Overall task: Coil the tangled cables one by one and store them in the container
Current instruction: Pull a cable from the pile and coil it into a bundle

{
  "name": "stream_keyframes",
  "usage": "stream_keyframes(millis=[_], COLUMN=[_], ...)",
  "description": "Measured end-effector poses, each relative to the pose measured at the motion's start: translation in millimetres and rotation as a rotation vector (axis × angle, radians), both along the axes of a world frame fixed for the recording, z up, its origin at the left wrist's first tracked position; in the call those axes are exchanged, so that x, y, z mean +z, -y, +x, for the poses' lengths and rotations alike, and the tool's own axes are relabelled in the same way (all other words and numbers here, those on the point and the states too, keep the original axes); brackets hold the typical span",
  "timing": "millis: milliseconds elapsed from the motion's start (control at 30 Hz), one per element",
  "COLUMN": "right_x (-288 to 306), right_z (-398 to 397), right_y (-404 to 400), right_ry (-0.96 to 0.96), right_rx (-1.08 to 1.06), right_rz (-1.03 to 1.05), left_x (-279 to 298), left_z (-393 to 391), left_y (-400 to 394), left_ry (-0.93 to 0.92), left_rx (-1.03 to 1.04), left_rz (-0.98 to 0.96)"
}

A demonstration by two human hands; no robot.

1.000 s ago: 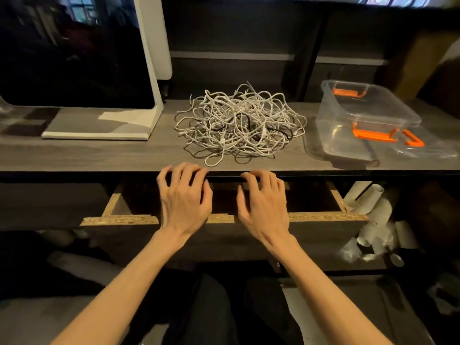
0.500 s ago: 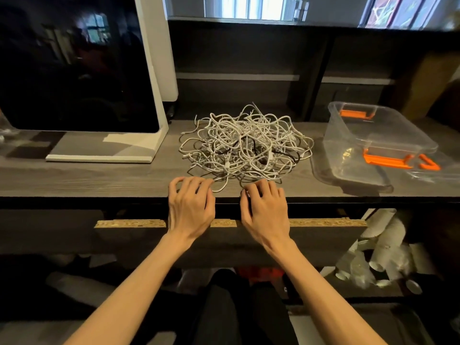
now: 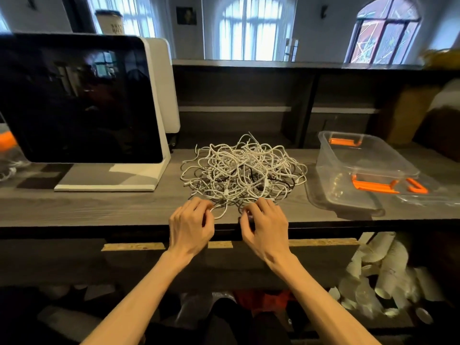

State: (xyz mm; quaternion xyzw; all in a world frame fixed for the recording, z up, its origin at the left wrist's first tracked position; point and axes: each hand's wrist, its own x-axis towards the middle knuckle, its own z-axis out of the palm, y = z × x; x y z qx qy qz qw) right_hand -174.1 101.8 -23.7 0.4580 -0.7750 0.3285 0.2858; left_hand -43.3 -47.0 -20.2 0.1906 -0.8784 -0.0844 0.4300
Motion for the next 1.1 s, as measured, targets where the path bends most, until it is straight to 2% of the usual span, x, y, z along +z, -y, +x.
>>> stream_keyframes(millis=[133,300,400,500,800,900,1000,1100], right_x=[41.3,70.8,75.8,79.9,87.2,88.7,105.3,151.9], right_z=[-14.5,-32.5,-36.1,-36.2,-37.7,-43.3,-44.4,-41.4], right_y=[2.8,16.0,26.2,41.3,62.8,64.7,61.4,52.7], right_ry=[-0.047,-0.088,-0.125,-0.141,-0.227,-0.138,0.164,0.459], right_rx=[0.015,0.065,0.135,0.169,0.178,0.275,0.416,0.568], right_rz=[-0.062,0.068,0.256,0.437,0.631,0.487,0.162,-0.103], left_x=[34.8,65.8,68.4,62.1,52.9,57.8,70.1,90.9], left_z=[-9.1,-30.2,-40.6,-46.7,-41.6,-41.7,-41.8,-45.1], left_y=[9.8,21.4,32.6,38.0,50.9,52.4,50.9,48.6], left_ry=[-0.043,-0.026,0.181,0.308,0.22,0.087,-0.041,-0.126], left_rx=[-0.036,-0.057,-0.038,-0.145,-0.292,-0.266,-0.273,-0.302], left_rz=[0.044,0.019,0.179,0.399,0.66,0.707,0.702,0.64])
